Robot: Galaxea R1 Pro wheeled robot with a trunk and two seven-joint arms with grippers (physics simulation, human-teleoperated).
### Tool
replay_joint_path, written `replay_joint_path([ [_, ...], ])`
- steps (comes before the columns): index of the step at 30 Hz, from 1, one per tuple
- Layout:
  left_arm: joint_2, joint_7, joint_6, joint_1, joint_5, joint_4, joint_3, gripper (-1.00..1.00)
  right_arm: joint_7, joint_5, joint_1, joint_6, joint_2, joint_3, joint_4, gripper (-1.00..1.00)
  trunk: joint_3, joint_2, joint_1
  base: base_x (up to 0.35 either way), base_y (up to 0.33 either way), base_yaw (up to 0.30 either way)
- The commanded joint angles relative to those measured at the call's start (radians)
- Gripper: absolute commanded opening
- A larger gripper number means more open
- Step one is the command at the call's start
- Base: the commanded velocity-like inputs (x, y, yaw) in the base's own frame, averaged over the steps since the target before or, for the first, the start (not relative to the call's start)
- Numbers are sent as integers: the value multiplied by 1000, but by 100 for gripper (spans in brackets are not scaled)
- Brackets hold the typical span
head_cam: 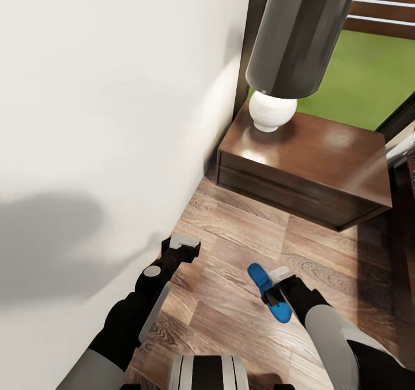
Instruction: In the bedroom, move the book from the bed onto either nightstand, and place the two sandals side by side next to the bed.
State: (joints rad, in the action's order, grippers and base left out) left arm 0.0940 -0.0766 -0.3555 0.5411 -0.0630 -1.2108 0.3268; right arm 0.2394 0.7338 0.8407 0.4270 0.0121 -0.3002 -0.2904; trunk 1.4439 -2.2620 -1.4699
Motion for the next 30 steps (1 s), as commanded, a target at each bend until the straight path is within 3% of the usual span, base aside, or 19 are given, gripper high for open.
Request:
replay_joint_path([
  [1,0,-8,-5,0,-7,-1,2,100,7,10,0,5,1,-16,-3,-100,-3,7,4,0,0,0],
  [8,1,-8,-5,0,-6,-1,3,100,10,8,-1,7,2,-108,-3,-100,-25,56,31,0,0,0],
  [14,1,-8,-12,0,-6,0,3,100,14,6,-2,14,2,-132,-3,-100,-43,98,54,0,0,0],
  [20,1,-8,-28,1,-5,3,3,100,14,2,0,66,-1,-204,-8,-100,-62,140,77,0,0,0],
  [27,1,-8,-34,2,-6,57,3,100,13,-1,1,76,1,-227,-10,-100,-84,189,104,0,0,0],
  [30,1,-8,-35,1,-6,71,4,100,12,-2,3,77,1,-254,-10,-100,-94,210,115,0,0,0],
])
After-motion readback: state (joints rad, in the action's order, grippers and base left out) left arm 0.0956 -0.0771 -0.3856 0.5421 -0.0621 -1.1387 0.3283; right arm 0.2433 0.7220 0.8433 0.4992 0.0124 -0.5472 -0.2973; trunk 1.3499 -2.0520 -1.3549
